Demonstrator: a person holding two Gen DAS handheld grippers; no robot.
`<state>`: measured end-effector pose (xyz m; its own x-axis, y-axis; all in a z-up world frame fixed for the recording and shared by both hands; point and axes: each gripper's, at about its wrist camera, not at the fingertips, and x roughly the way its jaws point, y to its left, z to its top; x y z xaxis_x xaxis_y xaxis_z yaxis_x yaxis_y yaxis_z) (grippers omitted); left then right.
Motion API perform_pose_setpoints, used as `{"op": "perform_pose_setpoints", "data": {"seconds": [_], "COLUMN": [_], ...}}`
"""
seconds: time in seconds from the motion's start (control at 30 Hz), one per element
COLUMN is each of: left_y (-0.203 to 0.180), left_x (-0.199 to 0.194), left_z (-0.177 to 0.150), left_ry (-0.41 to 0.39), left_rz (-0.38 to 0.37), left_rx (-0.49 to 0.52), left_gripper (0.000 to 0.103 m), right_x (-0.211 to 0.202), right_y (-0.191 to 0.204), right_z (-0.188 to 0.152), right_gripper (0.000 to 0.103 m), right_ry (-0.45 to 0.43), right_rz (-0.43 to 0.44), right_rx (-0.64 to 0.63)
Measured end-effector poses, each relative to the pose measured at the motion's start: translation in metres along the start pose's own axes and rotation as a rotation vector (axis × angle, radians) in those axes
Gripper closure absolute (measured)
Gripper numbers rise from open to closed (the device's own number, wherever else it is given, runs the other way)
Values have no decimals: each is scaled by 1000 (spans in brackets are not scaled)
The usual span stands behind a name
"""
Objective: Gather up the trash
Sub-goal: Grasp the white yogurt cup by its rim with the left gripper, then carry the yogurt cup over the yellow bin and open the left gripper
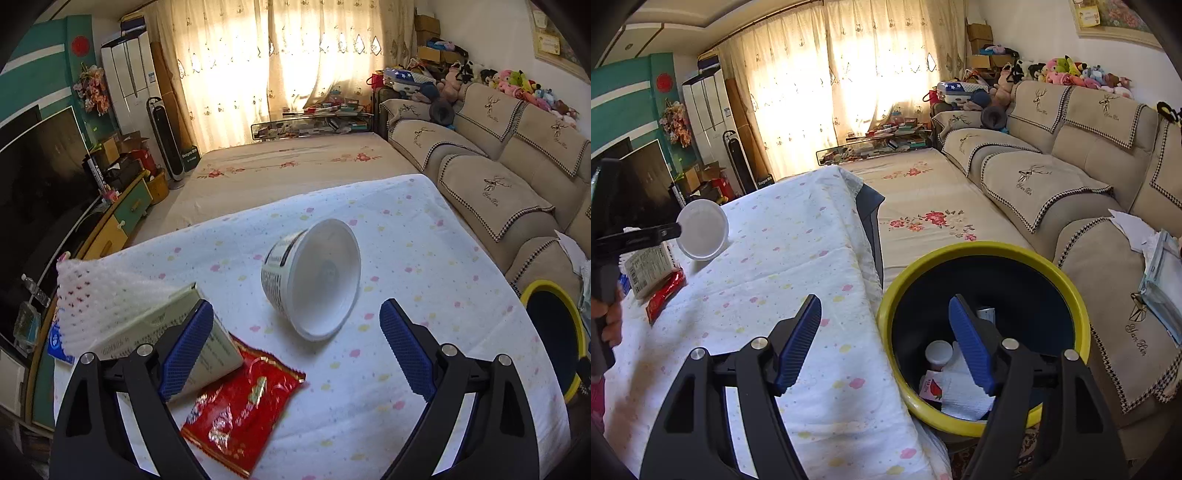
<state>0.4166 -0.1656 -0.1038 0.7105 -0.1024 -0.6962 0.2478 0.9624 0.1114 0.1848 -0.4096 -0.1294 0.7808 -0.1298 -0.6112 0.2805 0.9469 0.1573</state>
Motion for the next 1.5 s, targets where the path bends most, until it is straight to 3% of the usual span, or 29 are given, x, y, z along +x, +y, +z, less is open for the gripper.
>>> {"op": "perform_pose_setpoints", "data": {"seconds": [0.23, 0.47, 0.57, 0.6, 0.9, 1.07, 1.13, 1.23, 1.5], "left_y": [-4, -6, -5, -3, -13, -43, -58, -85, -187], "left_x": [48, 76, 83, 85, 35, -6, -21, -43, -77], "left_z": [30, 38, 38, 40, 26, 17, 12, 0, -15], "left_ry": [69, 103, 118, 118, 25, -9, -12, -22, -20], "left_rz": [68, 109, 120, 123, 79, 8, -32, -92, -279], "left_rx": [29, 45, 36, 32, 56, 98, 117, 160, 261], "left_gripper": [34, 55, 79, 82, 92, 92, 92, 92, 92], "right_x": [3, 3, 4, 5, 4, -10, -24, -45, -86], "right_y": [-3, -4, -4, -4, -6, -16, -25, -38, -105], "right_z": [0, -1, 0, 0, 0, -1, -3, -9, -33], "right_gripper": [34, 34, 34, 34, 33, 33, 33, 27, 26], "right_ry": [16, 17, 20, 22, 16, -54, -115, -157, -161], "right_rz": [20, 11, 10, 10, -1, 17, 38, -30, -139], "right_rx": [14, 29, 25, 26, 40, 89, 106, 65, 146]}}
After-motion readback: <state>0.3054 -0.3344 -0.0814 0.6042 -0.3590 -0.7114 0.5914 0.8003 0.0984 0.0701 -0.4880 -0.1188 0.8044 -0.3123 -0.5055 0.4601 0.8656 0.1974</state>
